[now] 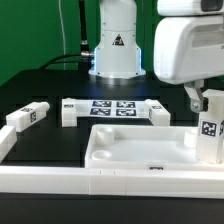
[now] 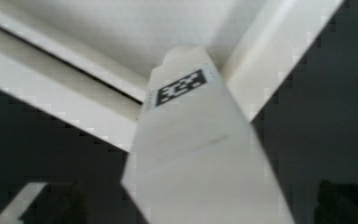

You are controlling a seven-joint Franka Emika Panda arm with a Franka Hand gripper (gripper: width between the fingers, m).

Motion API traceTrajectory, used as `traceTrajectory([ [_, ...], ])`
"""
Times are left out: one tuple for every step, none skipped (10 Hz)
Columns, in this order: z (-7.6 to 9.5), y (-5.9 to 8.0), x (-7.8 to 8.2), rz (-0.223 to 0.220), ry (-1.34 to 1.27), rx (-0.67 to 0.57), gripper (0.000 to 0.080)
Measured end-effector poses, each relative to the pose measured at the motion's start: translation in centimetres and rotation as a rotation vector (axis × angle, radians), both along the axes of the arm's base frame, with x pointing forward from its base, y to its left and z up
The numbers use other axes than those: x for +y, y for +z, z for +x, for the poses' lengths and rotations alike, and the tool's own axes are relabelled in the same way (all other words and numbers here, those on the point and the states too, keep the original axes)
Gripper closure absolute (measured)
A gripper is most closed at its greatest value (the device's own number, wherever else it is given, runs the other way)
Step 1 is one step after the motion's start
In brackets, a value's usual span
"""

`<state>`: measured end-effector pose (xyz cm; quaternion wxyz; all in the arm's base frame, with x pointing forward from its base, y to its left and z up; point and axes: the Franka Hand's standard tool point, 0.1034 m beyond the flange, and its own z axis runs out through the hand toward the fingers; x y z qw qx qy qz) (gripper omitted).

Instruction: Assemble desk

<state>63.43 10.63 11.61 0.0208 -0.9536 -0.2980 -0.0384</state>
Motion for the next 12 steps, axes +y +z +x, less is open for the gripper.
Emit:
traceTrajectory([
  [0.00, 0.01, 0.03, -0.002, 0.036, -0.002, 0.0150],
  [0.05, 0.03, -0.05, -0.010, 0.092, -0.006, 0.0150],
  [0.13, 0.03, -0.10, -0.009, 0.088, -0.004, 0.0177],
  [0.10, -0.04, -0.09, -0.009, 0.088, -0.004, 0.0177],
  [0.10, -0.05, -0.10, -0.009, 0.088, -0.003, 0.0354],
  [0.09, -0.07, -0.10, -0.009, 0.088, -0.003, 0.0354],
  [0.09, -0.09, -0.10, -0.010, 0.088, -0.003, 0.0514],
  [0.09, -0.09, -0.10, -0.009, 0.083, -0.003, 0.0512],
  [0.09, -0.10, -0.10, -0.009, 0.073, -0.002, 0.0512],
  [0.09, -0.10, -0.10, -0.009, 0.073, -0.002, 0.0512],
  [0.08, -0.10, -0.05, -0.004, 0.034, 0.000, 0.0512],
  [0.05, -0.11, 0.02, 0.008, -0.071, 0.008, 0.0512],
])
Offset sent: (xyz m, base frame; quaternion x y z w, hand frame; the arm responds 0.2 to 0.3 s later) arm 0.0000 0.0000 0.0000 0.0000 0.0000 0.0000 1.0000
